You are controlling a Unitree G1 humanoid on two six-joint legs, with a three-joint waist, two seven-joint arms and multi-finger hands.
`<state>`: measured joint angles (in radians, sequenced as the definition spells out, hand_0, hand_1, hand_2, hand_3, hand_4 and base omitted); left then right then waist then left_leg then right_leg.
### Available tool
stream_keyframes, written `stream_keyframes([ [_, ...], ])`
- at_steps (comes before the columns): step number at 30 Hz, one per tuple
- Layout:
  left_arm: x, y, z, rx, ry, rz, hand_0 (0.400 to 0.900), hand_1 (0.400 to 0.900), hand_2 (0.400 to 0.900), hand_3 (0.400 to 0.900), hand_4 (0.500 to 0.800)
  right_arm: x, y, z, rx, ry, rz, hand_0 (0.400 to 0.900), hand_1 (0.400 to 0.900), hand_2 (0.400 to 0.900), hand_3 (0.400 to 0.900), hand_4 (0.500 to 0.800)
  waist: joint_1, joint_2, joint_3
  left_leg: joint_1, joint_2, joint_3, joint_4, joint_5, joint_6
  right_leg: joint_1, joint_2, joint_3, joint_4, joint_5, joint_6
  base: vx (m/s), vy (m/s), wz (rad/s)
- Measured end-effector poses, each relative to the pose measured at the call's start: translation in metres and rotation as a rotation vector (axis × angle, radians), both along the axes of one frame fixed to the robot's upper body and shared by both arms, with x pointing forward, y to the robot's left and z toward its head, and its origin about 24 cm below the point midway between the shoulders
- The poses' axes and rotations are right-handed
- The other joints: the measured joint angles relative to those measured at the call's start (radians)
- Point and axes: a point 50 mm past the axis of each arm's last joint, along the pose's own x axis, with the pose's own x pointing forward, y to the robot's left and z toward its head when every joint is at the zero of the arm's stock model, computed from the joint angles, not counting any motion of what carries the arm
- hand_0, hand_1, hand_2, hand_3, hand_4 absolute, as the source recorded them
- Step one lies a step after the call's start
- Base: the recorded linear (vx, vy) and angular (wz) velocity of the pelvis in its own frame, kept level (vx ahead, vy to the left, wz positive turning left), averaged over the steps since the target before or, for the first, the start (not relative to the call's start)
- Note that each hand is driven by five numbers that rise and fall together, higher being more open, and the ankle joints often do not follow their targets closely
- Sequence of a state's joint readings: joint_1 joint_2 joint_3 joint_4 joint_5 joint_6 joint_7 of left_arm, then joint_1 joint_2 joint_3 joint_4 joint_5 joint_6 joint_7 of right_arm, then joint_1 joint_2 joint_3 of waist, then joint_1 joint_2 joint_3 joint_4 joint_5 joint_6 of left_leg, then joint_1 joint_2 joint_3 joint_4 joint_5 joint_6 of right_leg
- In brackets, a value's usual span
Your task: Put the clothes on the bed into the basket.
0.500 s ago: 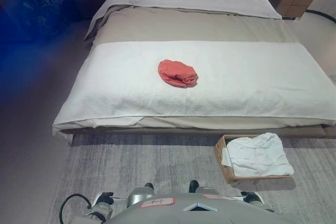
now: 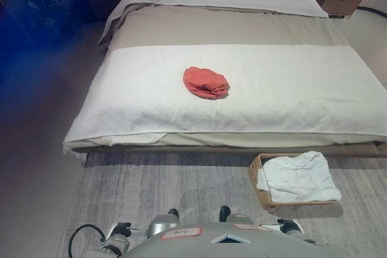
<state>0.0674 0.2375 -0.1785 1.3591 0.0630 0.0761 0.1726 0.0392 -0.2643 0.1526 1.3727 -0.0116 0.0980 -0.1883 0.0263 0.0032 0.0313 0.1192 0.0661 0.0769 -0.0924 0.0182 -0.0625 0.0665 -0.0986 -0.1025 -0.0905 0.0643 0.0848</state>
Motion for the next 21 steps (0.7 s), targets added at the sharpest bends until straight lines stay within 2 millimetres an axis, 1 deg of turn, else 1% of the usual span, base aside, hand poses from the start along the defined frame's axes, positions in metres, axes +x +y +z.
stream_keyframes([
  [5, 0.002, 0.000, 0.000, 0.000, -0.005, -0.001, 0.900, 0.900, 0.900, 0.900, 0.800, 0.004, 0.000, 0.000, 0.001, -0.009, 0.004, 0.900, 0.900, 0.900, 0.900, 0.800, -0.002, 0.002, 0.006, -0.008, 0.001, -0.002, 0.000, -0.001, 0.001, -0.010, 0.001, 0.000, 0.009, 0.000, 0.000, -0.02, -0.059, 0.05],
  [8, 0.003, 0.001, 0.000, 0.001, -0.005, 0.003, 0.900, 0.900, 0.900, 0.900, 0.800, 0.015, 0.002, 0.001, 0.005, -0.029, 0.030, 0.900, 0.900, 0.900, 0.900, 0.800, -0.022, 0.004, 0.016, -0.024, 0.007, -0.008, 0.007, 0.000, 0.002, -0.032, 0.010, -0.003, 0.024, 0.000, 0.000, 0.00, -0.154, 0.03],
  [9, 0.003, 0.001, 0.000, -0.001, -0.003, 0.008, 0.900, 0.900, 0.900, 0.900, 0.800, 0.020, 0.002, 0.001, 0.008, -0.039, 0.042, 0.900, 0.900, 0.900, 0.900, 0.800, -0.023, 0.005, 0.021, -0.032, 0.017, -0.006, 0.018, 0.002, -0.001, -0.038, 0.020, -0.006, 0.028, -0.001, -0.001, -0.07, -0.217, 0.07],
  [10, 0.003, 0.003, 0.001, 0.001, 0.000, 0.019, 0.900, 0.900, 0.900, 0.900, 0.800, 0.025, 0.004, 0.001, 0.012, -0.049, 0.059, 0.900, 0.900, 0.900, 0.900, 0.800, -0.021, 0.004, 0.036, -0.060, 0.025, -0.009, 0.067, -0.003, -0.011, -0.057, 0.026, -0.009, 0.060, -0.009, -0.013, -0.08, -0.225, 0.05],
  [11, 0.008, 0.005, 0.002, 0.005, -0.012, 0.021, 0.900, 0.900, 0.900, 0.900, 0.800, 0.029, 0.006, 0.001, 0.018, -0.059, 0.069, 0.900, 0.900, 0.900, 0.900, 0.800, -0.019, 0.002, 0.045, -0.084, 0.034, -0.011, 0.105, -0.022, -0.033, -0.078, 0.030, -0.015, 0.101, -0.028, -0.035, -0.05, -0.231, -0.07],
  [12, 0.017, 0.013, 0.005, 0.022, -0.038, 0.027, 0.900, 0.900, 0.900, 0.900, 0.800, 0.040, 0.012, 0.001, 0.040, -0.086, 0.089, 0.900, 0.900, 0.900, 0.900, 0.800, -0.008, -0.017, 0.076, -0.136, 0.041, -0.023, 0.208, -0.039, -0.072, -0.126, 0.031, -0.008, 0.172, -0.075, -0.068, -0.03, -0.169, -0.13],
  [13, 0.025, 0.016, 0.006, 0.031, -0.053, 0.025, 0.900, 0.900, 0.900, 0.900, 0.800, 0.045, 0.015, 0.001, 0.049, -0.100, 0.093, 0.900, 0.900, 0.900, 0.900, 0.800, 0.000, -0.037, 0.106, -0.185, 0.039, -0.051, 0.309, -0.036, -0.075, -0.132, 0.032, -0.004, 0.184, -0.081, -0.069, 0.04, -0.120, -0.19],
  [14, 0.033, 0.015, 0.007, 0.029, -0.072, 0.029, 0.900, 0.900, 0.900, 0.900, 0.800, 0.051, 0.014, 0.002, 0.046, -0.115, 0.098, 0.900, 0.900, 0.900, 0.900, 0.800, 0.010, -0.049, 0.124, -0.225, 0.035, -0.084, 0.391, -0.030, -0.077, -0.128, 0.032, 0.008, 0.173, -0.082, -0.072, 0.12, -0.085, -0.11],
  [15, 0.034, 0.012, 0.006, 0.019, -0.070, 0.038, 0.900, 0.900, 0.900, 0.900, 0.800, 0.058, 0.011, 0.005, 0.036, -0.127, 0.108, 0.900, 0.900, 0.900, 0.900, 0.800, 0.022, -0.054, 0.138, -0.298, 0.018, -0.129, 0.496, -0.003, -0.090, -0.118, 0.030, 0.015, 0.142, -0.083, -0.076, 0.22, -0.055, -0.10],
  [16, 0.042, 0.008, 0.006, 0.009, -0.084, 0.036, 0.900, 0.900, 0.900, 0.900, 0.800, 0.058, 0.008, 0.006, 0.026, -0.123, 0.120, 0.900, 0.900, 0.900, 0.900, 0.800, 0.024, -0.064, 0.144, -0.336, -0.005, -0.158, 0.511, -0.021, -0.106, -0.118, 0.013, 0.016, 0.126, -0.082, -0.090, 0.30, -0.014, -0.12],
  [17, 0.042, 0.000, 0.004, -0.014, -0.085, 0.044, 0.900, 0.900, 0.900, 0.900, 0.800, 0.063, 0.001, 0.009, 0.002, -0.127, 0.131, 0.900, 0.900, 0.900, 0.900, 0.800, 0.035, -0.070, 0.150, -0.346, -0.051, -0.157, 0.425, -0.026, -0.082, -0.119, -0.012, 0.011, 0.106, -0.083, -0.100, 0.39, 0.025, -0.30],
  [18, 0.034, -0.009, 0.000, -0.037, -0.061, 0.057, 0.900, 0.900, 0.900, 0.900, 0.800, 0.062, -0.007, 0.011, -0.019, -0.118, 0.131, 0.900, 0.900, 0.900, 0.900, 0.800, 0.030, -0.048, 0.144, -0.340, -0.055, -0.149, 0.314, -0.023, -0.066, -0.086, 0.001, 0.010, 0.040, -0.087, -0.093, 0.42, 0.048, -0.46],
  [19, 0.032, -0.017, -0.002, -0.056, -0.051, 0.060, 0.900, 0.900, 0.900, 0.900, 0.800, 0.060, -0.014, 0.013, -0.037, -0.105, 0.126, 0.900, 0.900, 0.900, 0.900, 0.800, 0.039, -0.016, 0.133, -0.325, -0.039, -0.144, 0.222, -0.027, -0.056, -0.086, 0.025, 0.013, 0.036, -0.087, -0.095, 0.44, 0.048, -0.54],
  [20, 0.026, -0.025, -0.004, -0.075, -0.039, 0.064, 0.900, 0.900, 0.900, 0.900, 0.800, 0.063, -0.024, 0.017, -0.063, -0.106, 0.120, 0.900, 0.900, 0.900, 0.900, 0.800, 0.061, 0.068, 0.130, -0.297, 0.022, -0.160, 0.151, -0.033, -0.066, -0.136, 0.089, 0.016, 0.131, -0.086, -0.094, 0.43, 0.045, -0.52],
  [21, 0.024, -0.015, -0.002, -0.052, -0.039, 0.076, 0.900, 0.900, 0.900, 0.900, 0.800, 0.062, -0.013, 0.013, -0.036, -0.101, 0.128, 0.900, 0.900, 0.900, 0.900, 0.800, 0.063, 0.041, 0.146, -0.306, 0.031, -0.138, 0.176, 0.007, -0.083, -0.180, 0.087, 0.032, 0.196, -0.094, -0.089, 0.45, 0.055, -0.56],
])
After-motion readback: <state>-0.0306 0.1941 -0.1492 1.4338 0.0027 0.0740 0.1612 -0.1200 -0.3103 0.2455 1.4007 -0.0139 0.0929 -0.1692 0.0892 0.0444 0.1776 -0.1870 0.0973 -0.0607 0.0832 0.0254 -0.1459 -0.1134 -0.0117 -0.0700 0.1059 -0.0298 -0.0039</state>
